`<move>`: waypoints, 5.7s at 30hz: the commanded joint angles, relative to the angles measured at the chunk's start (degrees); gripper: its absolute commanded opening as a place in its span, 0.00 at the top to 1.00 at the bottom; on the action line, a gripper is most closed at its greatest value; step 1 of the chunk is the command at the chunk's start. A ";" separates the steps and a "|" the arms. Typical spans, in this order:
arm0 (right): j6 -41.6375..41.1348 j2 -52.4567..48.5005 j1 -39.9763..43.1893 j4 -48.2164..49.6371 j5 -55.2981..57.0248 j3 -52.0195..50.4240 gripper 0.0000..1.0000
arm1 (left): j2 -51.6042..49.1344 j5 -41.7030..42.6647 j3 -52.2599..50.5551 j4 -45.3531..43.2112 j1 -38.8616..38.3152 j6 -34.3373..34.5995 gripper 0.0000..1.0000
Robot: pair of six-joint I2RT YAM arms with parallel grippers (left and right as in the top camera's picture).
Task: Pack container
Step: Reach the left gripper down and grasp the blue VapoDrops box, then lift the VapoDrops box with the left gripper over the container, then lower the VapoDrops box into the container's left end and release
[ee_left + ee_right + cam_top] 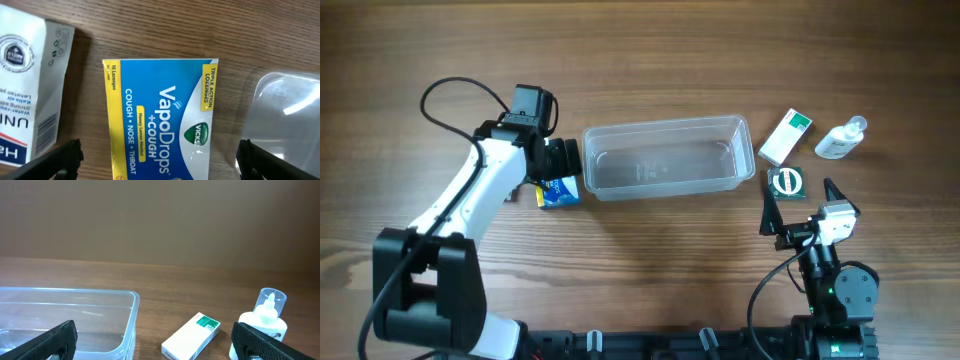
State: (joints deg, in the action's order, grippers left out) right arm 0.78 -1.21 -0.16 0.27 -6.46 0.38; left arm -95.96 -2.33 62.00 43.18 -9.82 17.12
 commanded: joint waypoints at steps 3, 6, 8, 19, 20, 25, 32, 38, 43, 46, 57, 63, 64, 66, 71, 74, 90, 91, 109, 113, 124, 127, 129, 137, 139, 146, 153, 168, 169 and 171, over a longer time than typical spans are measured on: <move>0.57 0.31 0.20 0.24 -0.68 -0.09 0.00 | -1.57 -0.76 0.90 -0.59 -0.17 -1.97 0.00; 0.59 0.31 0.20 0.24 -0.68 -0.09 0.00 | -1.57 -0.76 0.61 -2.01 -0.17 -1.97 0.00; 0.57 0.31 0.20 0.24 -0.68 -0.09 0.00 | -1.57 -0.74 -0.44 -3.67 -0.20 -1.92 0.00; 0.57 0.31 0.20 0.24 -0.68 -0.09 0.00 | -1.57 -0.81 -3.67 -6.43 -0.20 1.36 0.00; 0.57 0.31 0.20 0.24 -0.68 -0.09 0.00 | -1.57 -0.81 -3.67 -6.60 -0.17 1.36 0.00; 0.57 0.31 0.17 0.24 -0.68 -0.09 0.00 | -1.57 -0.81 -4.00 -6.88 -0.20 1.66 0.00; 0.57 0.31 0.20 0.24 -0.68 -0.09 0.00 | -1.81 -1.25 -6.64 -9.27 -0.17 3.30 0.00; 0.59 0.31 0.20 0.24 -0.68 -0.09 0.00 | -3.26 -1.25 -6.67 -9.84 -0.17 3.28 0.00; 0.59 0.31 0.20 0.24 -0.68 -0.09 0.00 | -6.03 -1.22 -6.67 -10.69 -0.17 3.23 0.00; 0.57 0.31 0.17 0.24 -0.68 -0.09 0.00 | -6.10 -1.25 -6.67 -10.75 -0.17 3.02 0.03; 0.59 0.31 0.20 0.24 -0.68 -0.09 0.00 | -3.85 -2.97 -4.98 -8.57 -0.17 2.62 0.20; 0.59 0.31 0.20 0.24 -0.68 -0.09 0.00 | 2.16 -2.95 1.49 -2.12 -0.17 2.62 0.20; 0.57 0.31 0.17 0.24 -0.68 -0.09 0.00 | 2.99 -2.91 2.84 -0.85 -0.20 2.67 0.20; 0.59 0.31 0.20 0.24 -0.68 -0.09 0.00 | 4.57 -2.05 6.51 2.86 -0.20 2.84 0.21; 0.59 0.31 0.20 0.26 -0.68 -0.09 0.00 | 5.95 -1.60 15.91 11.39 -1.42 2.84 0.21; 0.59 0.31 0.17 0.24 -0.68 -0.09 0.00 | 5.97 -1.60 18.12 11.80 -3.91 2.86 0.21; 0.57 0.31 0.20 0.24 -0.68 -0.09 0.00 | 0.83 -1.64 18.27 3.69 -19.30 8.13 0.20; 0.59 0.31 0.20 0.24 -0.68 -0.09 0.00 | 0.04 -1.64 18.27 3.67 -19.54 8.92 0.20; 0.59 0.31 0.20 0.24 -0.68 -0.09 0.00 | -5.42 -1.38 17.84 8.26 -19.78 13.84 0.23; 0.57 0.31 0.17 0.26 -0.68 -0.09 0.00 | -5.42 -0.96 17.84 8.41 -20.20 13.84 0.23; 0.57 0.31 0.20 0.24 -0.70 -0.09 0.00 | -5.42 -0.98 17.84 8.11 -20.28 13.35 0.03; 0.57 0.31 0.17 0.24 -0.68 -0.09 0.00 | -5.40 -1.01 17.84 8.09 -20.28 13.33 0.11; 0.55 0.31 0.20 0.24 -0.68 -0.09 0.00 | -5.33 -1.03 17.86 8.07 -20.28 13.33 0.12; 0.57 0.28 0.20 0.24 -0.68 -0.09 0.00 | -5.29 2.58 17.94 6.08 -20.94 13.38 0.96; 0.57 0.28 0.20 0.24 -0.68 -0.09 0.00 | -5.31 2.75 17.94 5.03 -22.27 13.38 0.96; 0.57 0.28 0.20 0.24 -0.70 -0.09 0.00 | -5.73 -3.30 17.92 0.68 -27.21 17.88 0.96; 0.57 0.28 0.17 0.26 -0.68 -0.09 0.00 | -12.63 -3.26 17.94 -0.04 -27.71 19.34 0.96; 0.57 0.28 0.20 0.24 -0.70 -0.09 0.00 | -18.03 -6.12 17.84 -4.85 -30.03 13.22 0.96; 0.57 0.28 0.20 0.24 -0.68 -0.09 0.00 | -18.27 -6.12 17.84 -4.83 -30.12 12.85 0.96; 0.57 0.28 0.20 0.26 -0.68 -0.09 0.00 | -18.88 -6.12 17.84 -4.87 -30.23 11.78 0.96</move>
State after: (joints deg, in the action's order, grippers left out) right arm 0.78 -1.21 -0.16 0.27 -6.46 0.38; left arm -113.08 -6.70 79.15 38.30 -39.92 31.77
